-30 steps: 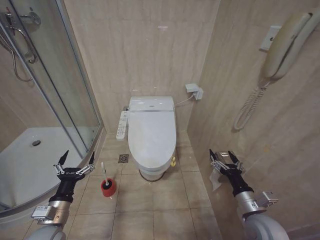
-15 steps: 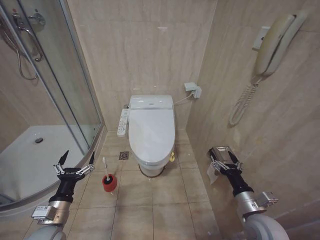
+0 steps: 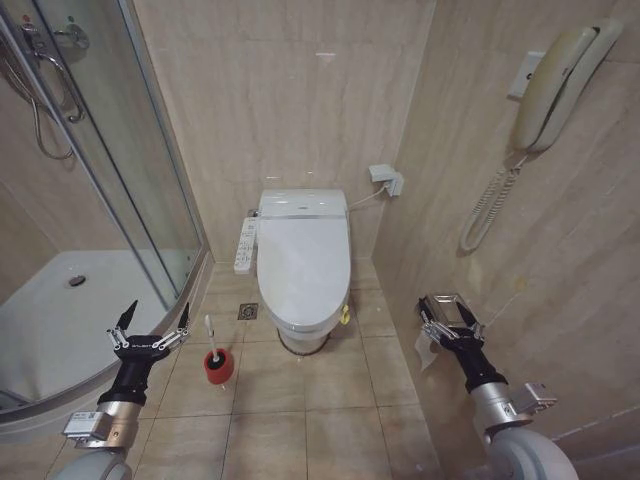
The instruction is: Open the toilet lid, clean the toilet bowl with a toilet brush, close the toilet lid, and flush.
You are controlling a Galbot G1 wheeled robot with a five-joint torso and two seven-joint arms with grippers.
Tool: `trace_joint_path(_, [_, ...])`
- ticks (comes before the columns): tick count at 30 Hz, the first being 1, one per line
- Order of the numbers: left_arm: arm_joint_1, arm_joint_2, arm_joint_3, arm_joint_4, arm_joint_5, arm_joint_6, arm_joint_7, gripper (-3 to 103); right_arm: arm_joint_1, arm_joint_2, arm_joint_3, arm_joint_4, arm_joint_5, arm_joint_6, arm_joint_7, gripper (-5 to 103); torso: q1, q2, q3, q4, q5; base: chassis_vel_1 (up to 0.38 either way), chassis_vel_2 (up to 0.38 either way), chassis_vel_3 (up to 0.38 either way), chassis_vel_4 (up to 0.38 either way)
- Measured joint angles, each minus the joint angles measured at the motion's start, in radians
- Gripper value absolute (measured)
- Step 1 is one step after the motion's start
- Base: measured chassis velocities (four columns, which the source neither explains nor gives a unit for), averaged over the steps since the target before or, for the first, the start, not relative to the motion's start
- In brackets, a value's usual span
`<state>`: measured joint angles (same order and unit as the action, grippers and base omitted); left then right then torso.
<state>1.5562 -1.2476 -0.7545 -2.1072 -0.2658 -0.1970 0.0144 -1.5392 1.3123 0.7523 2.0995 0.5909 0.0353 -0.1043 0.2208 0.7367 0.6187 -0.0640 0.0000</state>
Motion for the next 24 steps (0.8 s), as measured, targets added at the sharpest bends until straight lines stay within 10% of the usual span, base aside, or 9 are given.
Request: trace_joint_path(24, [0.0, 0.0, 0.0, 0.0, 0.0, 0.0, 0.0, 100, 0.0, 0.0, 0.0, 0.0, 0.0, 0.0, 0.0, 100, 0.0, 0.0, 0.0, -0.0001, 0.0, 0.018, 0.02, -0.02, -0.018])
